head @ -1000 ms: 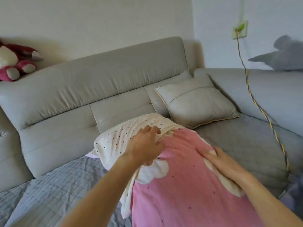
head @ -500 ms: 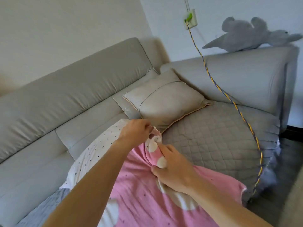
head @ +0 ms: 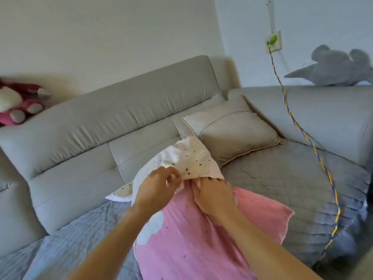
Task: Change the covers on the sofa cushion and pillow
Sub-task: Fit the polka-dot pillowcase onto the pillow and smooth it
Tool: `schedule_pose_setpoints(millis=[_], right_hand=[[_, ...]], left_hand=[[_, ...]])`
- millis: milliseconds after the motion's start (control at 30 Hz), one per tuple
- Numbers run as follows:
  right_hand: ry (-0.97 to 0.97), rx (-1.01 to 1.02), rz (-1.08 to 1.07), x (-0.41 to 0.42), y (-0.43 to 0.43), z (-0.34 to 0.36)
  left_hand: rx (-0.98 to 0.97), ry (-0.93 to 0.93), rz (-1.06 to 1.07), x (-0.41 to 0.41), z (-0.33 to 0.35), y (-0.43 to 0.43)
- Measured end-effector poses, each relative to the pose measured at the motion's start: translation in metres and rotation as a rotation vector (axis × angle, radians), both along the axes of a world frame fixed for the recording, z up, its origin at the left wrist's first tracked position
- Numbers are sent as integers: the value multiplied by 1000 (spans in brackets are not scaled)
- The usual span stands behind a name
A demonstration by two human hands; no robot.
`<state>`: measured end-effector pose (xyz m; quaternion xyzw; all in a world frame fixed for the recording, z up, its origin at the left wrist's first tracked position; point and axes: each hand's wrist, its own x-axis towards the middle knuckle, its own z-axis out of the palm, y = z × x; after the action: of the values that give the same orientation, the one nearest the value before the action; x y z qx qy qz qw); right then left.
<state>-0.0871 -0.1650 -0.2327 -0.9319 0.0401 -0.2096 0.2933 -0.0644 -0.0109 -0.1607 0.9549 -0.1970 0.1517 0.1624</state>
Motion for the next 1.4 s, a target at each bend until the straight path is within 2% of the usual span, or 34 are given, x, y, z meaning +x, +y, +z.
schedule_pose_setpoints(millis=[67, 100, 200, 333, 467, 533, 600, 700, 833, 967, 1067, 1133, 1233, 1300, 1333, 1400], right_hand=[[163, 106, -38, -6, -28, -25], [202, 151, -66, -9, -45, -33], [176, 222, -42, -17, -72, -43], [15, 53, -46, -29, -66, -37], [-40, -95, -78, -37, -46, -31], [-109, -112, -102, -47, -31, -25], [-179, -164, -28, -59, -1, -17], [-214, -376, 144, -83, 56, -19], [-65, -616, 264, -100, 123, -45], [-22, -805, 312, -79, 123, -55], [-81, -872, 362, -63, 104, -48], [-216, -881, 338, -49, 93, -29], [-363, -693, 135, -18, 88, 12], [-320, -597, 44, 7, 88, 30], [-270, -562, 78, 15, 90, 36], [-46, -366, 215, 24, 93, 40]], left_hand=[[-23, -10, 121, -4, -45, 34], [-97, 2, 177, -9, -66, 47], [-289, -38, 284, -25, -110, 66], [-500, -103, 360, -52, -140, 79], [-735, 104, 490, -70, -165, 89], [-790, 133, 476, -68, -166, 85], [-939, 195, 513, -71, -162, 90], [-1058, 296, 541, -76, -163, 92], [-1326, 390, 428, -78, -158, 92], [-1549, 464, 215, -76, -136, 104], [-1527, 458, 69, -78, -110, 103], [-1472, 453, -42, -85, -88, 92], [-1340, 410, -161, -98, -49, 75], [-1223, 376, -231, -103, -22, 73], [-1159, 382, -251, -102, -13, 76], [-1013, 445, -237, -99, -9, 93]])
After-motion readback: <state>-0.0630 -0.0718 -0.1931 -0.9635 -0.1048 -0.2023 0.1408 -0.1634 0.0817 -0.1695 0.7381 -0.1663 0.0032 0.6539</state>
